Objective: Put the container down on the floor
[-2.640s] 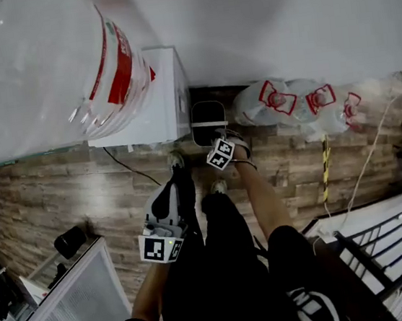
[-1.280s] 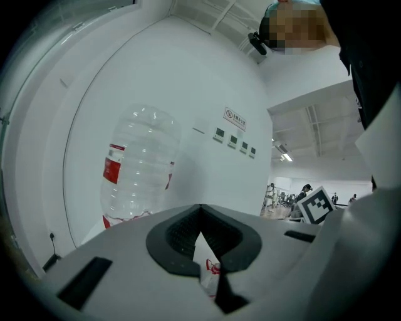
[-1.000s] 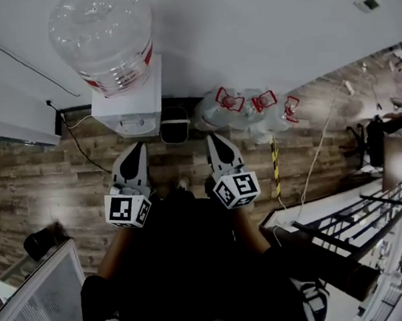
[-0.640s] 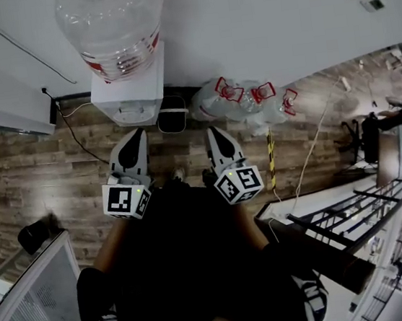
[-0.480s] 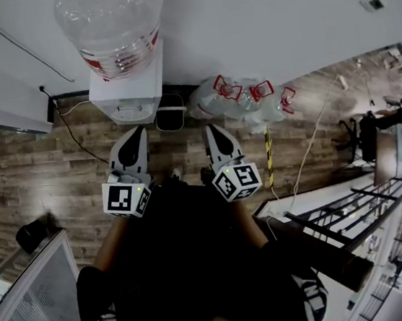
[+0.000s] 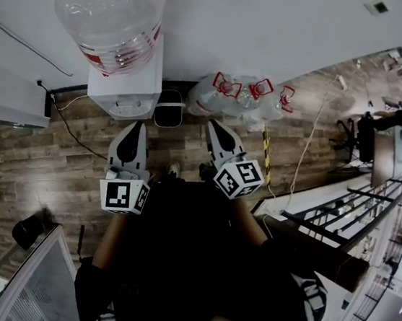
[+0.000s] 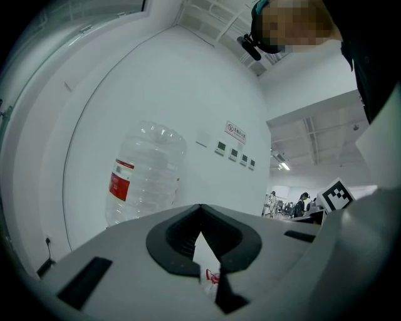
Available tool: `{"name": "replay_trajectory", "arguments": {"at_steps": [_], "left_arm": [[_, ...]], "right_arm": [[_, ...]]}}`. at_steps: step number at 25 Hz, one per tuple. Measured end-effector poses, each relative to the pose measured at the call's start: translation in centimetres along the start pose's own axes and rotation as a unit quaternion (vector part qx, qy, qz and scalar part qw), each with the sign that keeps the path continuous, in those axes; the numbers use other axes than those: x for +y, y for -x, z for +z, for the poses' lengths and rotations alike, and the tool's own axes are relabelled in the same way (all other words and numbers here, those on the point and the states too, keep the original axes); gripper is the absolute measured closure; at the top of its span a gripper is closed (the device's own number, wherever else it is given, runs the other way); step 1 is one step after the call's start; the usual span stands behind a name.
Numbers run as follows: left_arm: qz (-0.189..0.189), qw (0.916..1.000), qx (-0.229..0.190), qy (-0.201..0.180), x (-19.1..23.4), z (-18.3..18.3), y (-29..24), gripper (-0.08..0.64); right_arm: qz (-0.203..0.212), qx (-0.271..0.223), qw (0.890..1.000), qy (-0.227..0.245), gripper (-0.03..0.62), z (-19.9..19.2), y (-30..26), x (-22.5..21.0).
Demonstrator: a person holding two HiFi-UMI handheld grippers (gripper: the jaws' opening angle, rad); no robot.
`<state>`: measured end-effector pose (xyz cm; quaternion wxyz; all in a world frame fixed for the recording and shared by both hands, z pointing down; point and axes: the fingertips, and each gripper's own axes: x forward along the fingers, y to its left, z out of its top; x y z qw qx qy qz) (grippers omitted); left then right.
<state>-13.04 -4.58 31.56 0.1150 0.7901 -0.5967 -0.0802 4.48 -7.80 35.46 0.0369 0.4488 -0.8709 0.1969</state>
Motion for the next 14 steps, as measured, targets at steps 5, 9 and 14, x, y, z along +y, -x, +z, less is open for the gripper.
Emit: {"name": "replay_trajectory", "arguments": {"at_steps": [5,9,14], "left_arm": [[0.001,1.0,0.001,-0.001,0.4,-0.3,-0.3,0.529],[-0.002,1.0,0.001,-0.002,0.6,-0.4,-0.6,0.529],[-0.005,0.9999,0.002,-0.011,1.0,-0.4,-1.2,0.529]], "right_arm": [[-0.001,0.002,1.0,0.0,0.56,0.0,-0.4,-0.2],[-0.001,0.001,1.0,-0.003,0.56,0.0,-0.7,-0.3],[0.0,0.001,1.0,-0.005,0.56,0.0,-1.3,-0.4]]}}
